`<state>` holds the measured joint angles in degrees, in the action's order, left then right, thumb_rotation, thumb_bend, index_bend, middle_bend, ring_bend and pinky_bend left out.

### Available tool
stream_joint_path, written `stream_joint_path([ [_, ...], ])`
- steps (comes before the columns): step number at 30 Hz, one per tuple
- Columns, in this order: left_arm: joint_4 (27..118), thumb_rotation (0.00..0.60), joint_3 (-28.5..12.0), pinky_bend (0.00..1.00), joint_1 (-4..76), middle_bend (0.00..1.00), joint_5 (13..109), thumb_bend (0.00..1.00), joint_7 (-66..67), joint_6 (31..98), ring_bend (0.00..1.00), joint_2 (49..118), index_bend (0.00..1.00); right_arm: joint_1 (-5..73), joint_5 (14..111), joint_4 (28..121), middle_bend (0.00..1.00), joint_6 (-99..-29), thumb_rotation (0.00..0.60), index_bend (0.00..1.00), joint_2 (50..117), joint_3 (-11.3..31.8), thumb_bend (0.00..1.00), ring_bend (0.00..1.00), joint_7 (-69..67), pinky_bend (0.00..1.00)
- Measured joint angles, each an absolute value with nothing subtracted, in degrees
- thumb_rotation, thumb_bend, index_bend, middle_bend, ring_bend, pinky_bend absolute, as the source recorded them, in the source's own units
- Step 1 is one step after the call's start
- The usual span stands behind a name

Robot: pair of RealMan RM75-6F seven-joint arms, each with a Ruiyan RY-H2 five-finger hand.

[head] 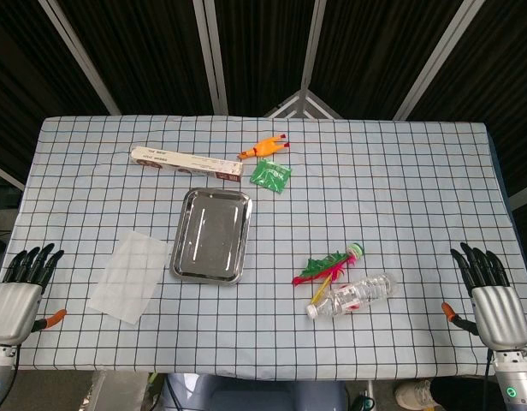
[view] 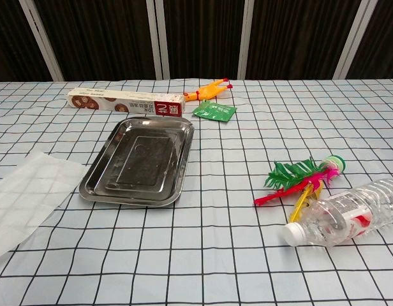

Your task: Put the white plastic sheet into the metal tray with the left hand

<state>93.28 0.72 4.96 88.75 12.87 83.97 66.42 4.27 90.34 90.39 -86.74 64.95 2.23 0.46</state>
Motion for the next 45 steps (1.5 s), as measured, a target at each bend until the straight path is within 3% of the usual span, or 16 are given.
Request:
stream_joint_path([
  [18,93.41,0.600,2.09,0.00,5.02,0.00,90.10,0.00,13.85,82.99,0.00,66.89,0.00,4.47,90.38,90.60,0.00,-86.42,0.600,0.00,65.09,2.23,0.29,0.00,0.81,0.04],
  [24,92.49,0.600,3.46,0.00,4.91,0.00,91.65,0.00,15.96,82.47,0.00,68.50,0.10,4.33,90.46,90.65,0.00,-86.73,0.600,0.00,65.09,2.20,0.29,0.00,0.73,0.04],
  [40,77.60,0.600,4.52,0.00,4.12,0.00,95.57,0.03,21.93,83.49,0.00,82.34,0.17,4.11,91.79,90.13,0.00,-88.08,0.600,0.00,65.40,2.07,0.29,0.00,-0.28,0.04],
  [45,72.75,0.600,4.61,0.00,3.87,0.00,95.12,0.14,22.01,82.90,0.00,86.26,0.21,4.12,91.84,89.97,0.00,-88.22,0.600,0.00,65.44,2.15,0.29,0.00,-1.00,0.04],
])
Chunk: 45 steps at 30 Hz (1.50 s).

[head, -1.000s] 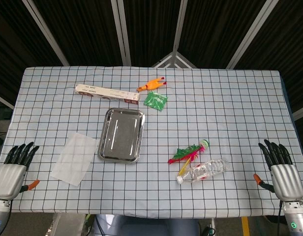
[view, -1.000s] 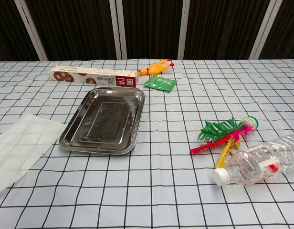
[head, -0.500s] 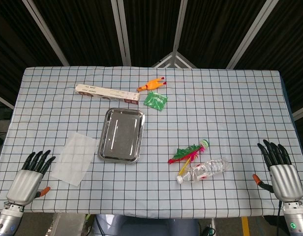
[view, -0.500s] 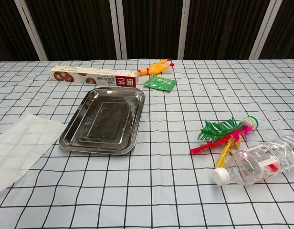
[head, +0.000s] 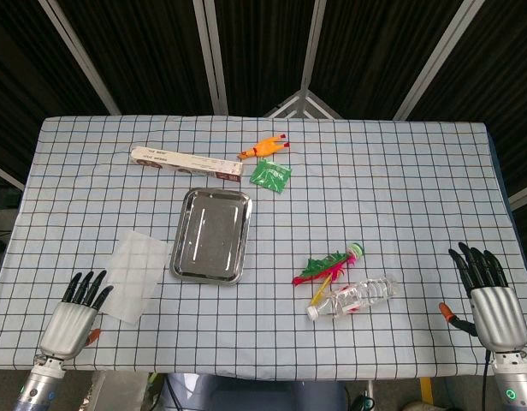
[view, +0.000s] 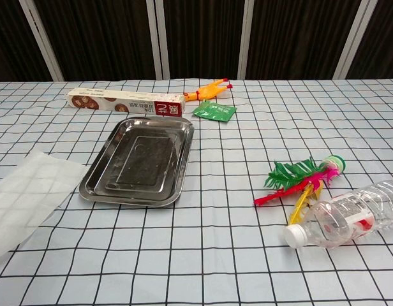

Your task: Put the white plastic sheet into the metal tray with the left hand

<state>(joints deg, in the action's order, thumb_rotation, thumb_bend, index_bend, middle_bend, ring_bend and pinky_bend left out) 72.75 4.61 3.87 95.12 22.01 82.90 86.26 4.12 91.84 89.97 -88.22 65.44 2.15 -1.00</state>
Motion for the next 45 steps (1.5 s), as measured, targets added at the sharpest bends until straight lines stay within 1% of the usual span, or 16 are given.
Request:
stream_joint_path([
  [3,70.57,0.600,4.01,0.00,4.04,0.00,94.43,0.20,21.26,82.59,0.00,88.18,0.23,4.08,91.87,89.90,0.00,-88.34,0.600,0.00,65.46,2.16,0.29,0.00,-1.07,0.04],
  [20,62.59,0.600,2.71,0.00,5.67,0.00,93.71,0.29,17.81,82.15,0.00,94.98,0.26,3.97,91.62,89.92,0.00,-88.33,0.600,0.00,65.40,2.16,0.29,0.00,-1.47,0.04],
  [27,61.50,0.600,1.89,0.00,6.37,0.00,93.25,0.30,16.87,82.31,0.00,96.05,0.27,3.93,91.62,89.96,0.00,-88.25,0.600,0.00,65.33,2.08,0.29,0.00,-1.45,0.04],
  [34,63.27,0.600,1.89,0.00,6.70,0.00,93.86,0.31,16.11,83.57,0.00,95.40,0.29,3.92,91.43,89.97,0.00,-88.19,0.600,0.00,65.37,2.15,0.29,0.00,-1.22,0.04],
  [37,63.85,0.600,1.82,0.00,6.95,0.00,93.96,0.34,16.14,83.82,0.00,95.01,0.31,3.90,91.42,90.09,0.00,-88.11,0.600,0.00,65.32,2.08,0.29,0.00,-1.24,0.04],
  [40,63.73,0.600,1.53,0.00,7.24,0.00,93.46,0.36,16.32,83.29,0.00,95.15,0.35,3.88,91.45,90.18,0.00,-88.16,0.600,0.00,65.29,2.08,0.29,0.00,-1.22,0.04],
  [43,63.21,0.600,1.09,0.00,7.65,0.00,92.78,0.38,16.27,82.56,0.00,95.71,0.41,3.89,91.31,90.16,0.00,-88.07,0.600,0.00,65.27,2.11,0.29,0.00,-1.29,0.04],
  [45,62.69,0.600,0.81,0.00,7.96,0.00,92.58,0.40,16.01,82.42,0.00,96.14,0.48,3.91,91.22,90.14,0.00,-87.98,0.600,0.00,65.27,2.14,0.29,0.00,-1.32,0.04],
])
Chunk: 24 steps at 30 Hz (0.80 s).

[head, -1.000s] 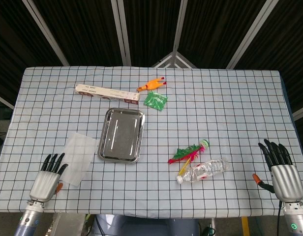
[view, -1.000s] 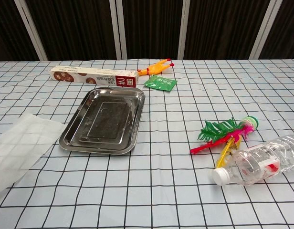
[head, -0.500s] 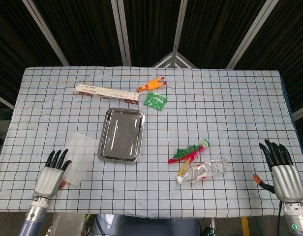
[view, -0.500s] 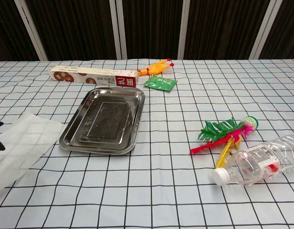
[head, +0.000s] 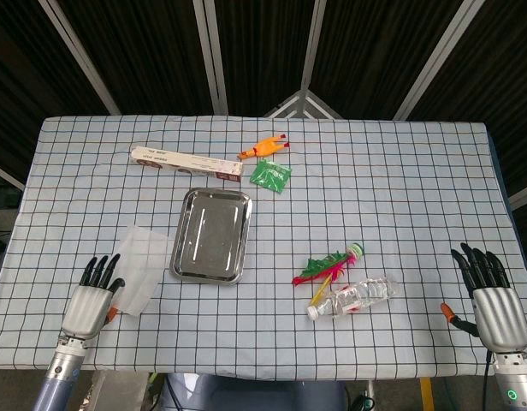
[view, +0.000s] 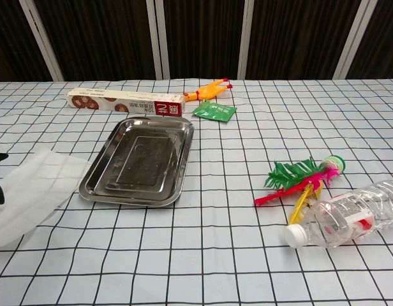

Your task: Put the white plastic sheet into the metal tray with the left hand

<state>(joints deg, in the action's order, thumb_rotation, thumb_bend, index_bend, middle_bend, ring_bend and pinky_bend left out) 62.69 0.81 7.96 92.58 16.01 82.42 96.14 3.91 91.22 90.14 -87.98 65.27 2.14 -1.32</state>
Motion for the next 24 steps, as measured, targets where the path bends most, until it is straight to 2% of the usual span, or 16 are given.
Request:
stream_joint_path([
  [2,62.36,0.600,0.56,0.00,8.30,0.00,92.46,0.42,15.84,82.38,0.00,96.50,0.51,3.92,91.18,90.11,0.00,-87.93,0.600,0.00,65.25,2.15,0.29,0.00,-1.37,0.04],
  [12,63.92,0.600,-0.32,0.00,9.47,0.00,92.81,0.51,15.81,83.62,0.00,95.28,0.53,3.78,91.46,90.08,0.00,-88.26,0.600,0.00,65.15,2.07,0.29,0.00,-1.55,0.04],
  [24,70.16,0.600,-4.69,0.00,13.05,0.00,92.95,0.52,16.83,84.99,0.00,91.05,0.55,3.77,91.36,90.22,0.00,-88.22,0.600,0.00,65.13,2.13,0.29,0.00,-1.74,0.04],
])
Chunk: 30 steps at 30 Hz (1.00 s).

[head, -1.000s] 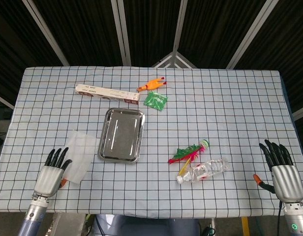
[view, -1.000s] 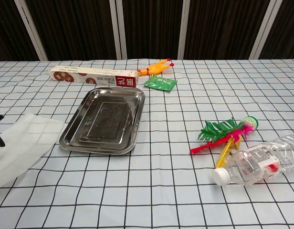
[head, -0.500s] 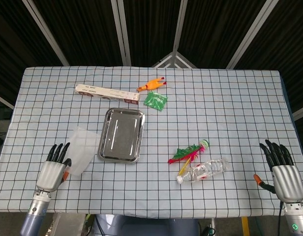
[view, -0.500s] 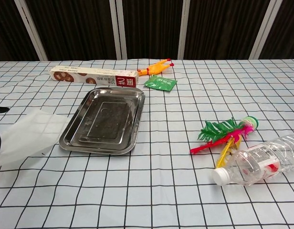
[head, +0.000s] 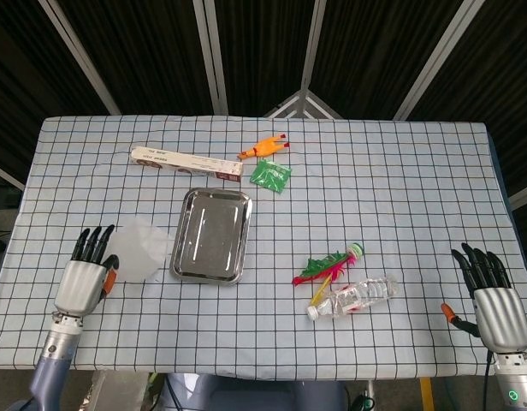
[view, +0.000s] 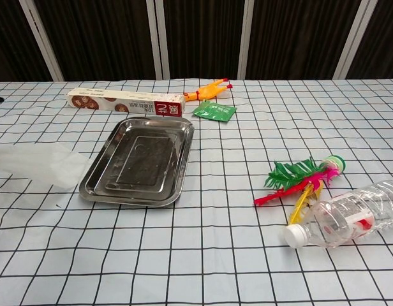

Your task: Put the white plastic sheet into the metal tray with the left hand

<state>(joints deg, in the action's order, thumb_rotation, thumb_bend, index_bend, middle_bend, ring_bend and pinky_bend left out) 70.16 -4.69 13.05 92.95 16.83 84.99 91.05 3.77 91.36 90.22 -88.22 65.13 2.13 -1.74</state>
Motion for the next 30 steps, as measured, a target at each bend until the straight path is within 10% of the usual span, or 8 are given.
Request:
stream_joint_path([
  [18,87.07,0.600,-20.36,0.00,28.52,0.00,84.27,0.52,30.35,76.34,0.00,87.59,0.55,4.01,91.09,90.29,0.00,-87.84,0.600,0.00,65.22,2.32,0.29,0.00,-2.14,0.04],
  [30,90.82,0.600,-20.00,0.00,33.82,0.00,81.09,0.52,37.96,75.68,0.00,94.96,0.55,3.82,91.48,90.14,0.00,-88.26,0.600,0.00,64.92,2.13,0.29,0.00,-3.33,0.04],
])
